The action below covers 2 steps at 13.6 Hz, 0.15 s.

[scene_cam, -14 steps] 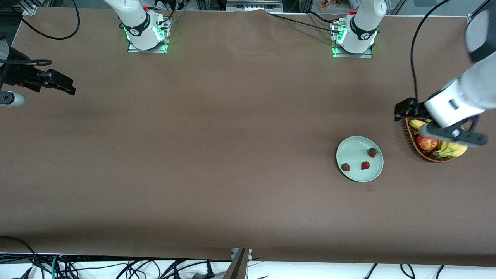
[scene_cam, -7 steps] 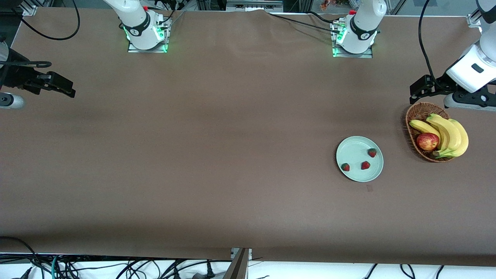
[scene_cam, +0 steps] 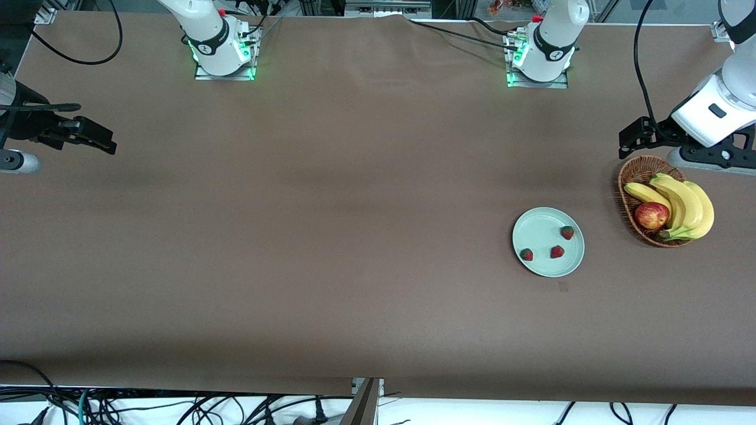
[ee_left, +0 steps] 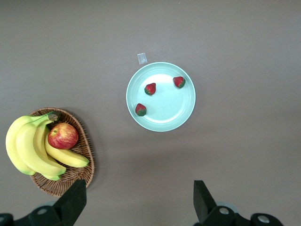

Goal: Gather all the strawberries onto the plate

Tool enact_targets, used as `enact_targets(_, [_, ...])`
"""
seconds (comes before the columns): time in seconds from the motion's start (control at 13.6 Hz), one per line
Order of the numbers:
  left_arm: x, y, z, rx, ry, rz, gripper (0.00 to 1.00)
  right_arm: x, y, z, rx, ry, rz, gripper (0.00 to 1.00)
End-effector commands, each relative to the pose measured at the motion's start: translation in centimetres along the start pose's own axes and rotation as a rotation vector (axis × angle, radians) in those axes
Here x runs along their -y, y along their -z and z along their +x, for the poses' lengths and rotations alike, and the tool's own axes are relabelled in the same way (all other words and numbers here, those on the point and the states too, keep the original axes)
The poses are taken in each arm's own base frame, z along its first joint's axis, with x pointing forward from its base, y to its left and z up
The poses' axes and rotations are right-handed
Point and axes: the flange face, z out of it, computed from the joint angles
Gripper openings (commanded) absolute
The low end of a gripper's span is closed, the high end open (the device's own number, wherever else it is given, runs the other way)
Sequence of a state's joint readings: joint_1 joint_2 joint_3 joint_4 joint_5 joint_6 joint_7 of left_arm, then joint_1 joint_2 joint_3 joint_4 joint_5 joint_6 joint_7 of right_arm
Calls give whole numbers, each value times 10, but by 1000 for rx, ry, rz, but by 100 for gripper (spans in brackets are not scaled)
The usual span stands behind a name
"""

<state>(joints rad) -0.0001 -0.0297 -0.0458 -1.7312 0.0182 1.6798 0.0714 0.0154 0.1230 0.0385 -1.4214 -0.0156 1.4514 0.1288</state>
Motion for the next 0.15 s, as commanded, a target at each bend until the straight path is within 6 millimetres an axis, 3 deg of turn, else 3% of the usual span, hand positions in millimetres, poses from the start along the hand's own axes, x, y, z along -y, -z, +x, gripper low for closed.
enact_targets(0.0, [3, 2, 0, 9, 10, -18, 100, -2, 7, 2, -13, 10, 3, 100])
enact_targets(0.07, [7, 1, -1, 15, 16, -20, 100, -2, 7, 2, -13, 10, 4, 100])
